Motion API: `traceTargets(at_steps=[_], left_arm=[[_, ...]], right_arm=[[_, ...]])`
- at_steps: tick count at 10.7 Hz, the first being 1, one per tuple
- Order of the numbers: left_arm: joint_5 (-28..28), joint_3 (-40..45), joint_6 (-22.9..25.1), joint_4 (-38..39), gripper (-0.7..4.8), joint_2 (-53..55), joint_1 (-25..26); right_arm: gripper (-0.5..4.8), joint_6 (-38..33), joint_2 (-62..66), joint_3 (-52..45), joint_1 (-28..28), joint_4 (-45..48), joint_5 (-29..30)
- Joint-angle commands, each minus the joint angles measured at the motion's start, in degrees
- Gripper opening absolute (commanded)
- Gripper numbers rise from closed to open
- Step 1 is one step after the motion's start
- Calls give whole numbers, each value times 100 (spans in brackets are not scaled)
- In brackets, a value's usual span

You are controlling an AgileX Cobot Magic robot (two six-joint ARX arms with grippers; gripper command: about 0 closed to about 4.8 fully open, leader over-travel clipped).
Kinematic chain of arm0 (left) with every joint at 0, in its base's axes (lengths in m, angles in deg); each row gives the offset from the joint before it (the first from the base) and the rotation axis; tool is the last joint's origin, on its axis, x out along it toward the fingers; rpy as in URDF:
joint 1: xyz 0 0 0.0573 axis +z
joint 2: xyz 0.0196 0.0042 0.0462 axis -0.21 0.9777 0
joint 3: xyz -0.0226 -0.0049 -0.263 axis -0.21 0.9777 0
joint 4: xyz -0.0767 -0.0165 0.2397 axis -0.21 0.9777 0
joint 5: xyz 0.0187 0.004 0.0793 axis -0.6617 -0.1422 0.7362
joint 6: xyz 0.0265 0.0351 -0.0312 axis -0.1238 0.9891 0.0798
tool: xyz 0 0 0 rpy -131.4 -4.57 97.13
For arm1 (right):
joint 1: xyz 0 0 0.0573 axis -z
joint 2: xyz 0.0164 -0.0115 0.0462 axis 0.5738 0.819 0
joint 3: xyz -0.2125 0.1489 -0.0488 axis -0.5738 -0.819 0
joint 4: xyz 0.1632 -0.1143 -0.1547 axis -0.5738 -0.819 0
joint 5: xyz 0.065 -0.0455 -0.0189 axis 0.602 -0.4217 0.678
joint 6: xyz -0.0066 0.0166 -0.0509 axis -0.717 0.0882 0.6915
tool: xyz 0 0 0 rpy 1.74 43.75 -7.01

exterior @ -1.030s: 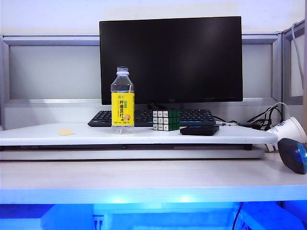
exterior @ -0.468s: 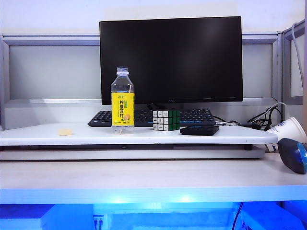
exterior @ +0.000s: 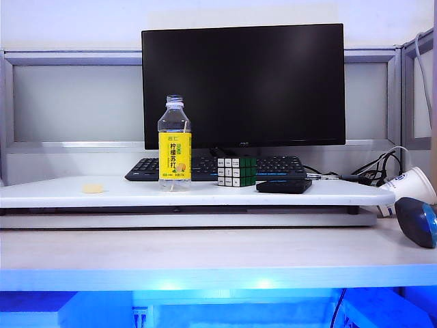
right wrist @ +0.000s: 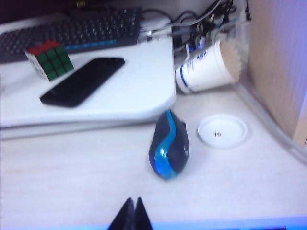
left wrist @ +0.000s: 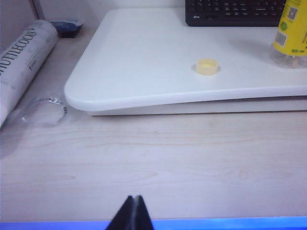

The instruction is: Grab a stick from the table and stick it in a plastic bottle.

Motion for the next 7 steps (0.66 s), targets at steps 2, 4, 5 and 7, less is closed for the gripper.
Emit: traceTargets(at_steps=[2, 4, 5, 7], left_arm=[[4, 4, 20, 61, -4, 0, 2], [9, 4, 22, 63, -4, 0, 2], [9, 4, 22, 63, -4, 0, 2], [9, 4, 22, 63, -4, 0, 2]], right_arm=[[-3, 138, -13, -282, -9, -46, 138], [-3, 518, -13, -282, -7, -66, 116], [-3, 516, -13, -282, -9, -66, 120], [-3, 505, -13, -282, -9, -66, 118]])
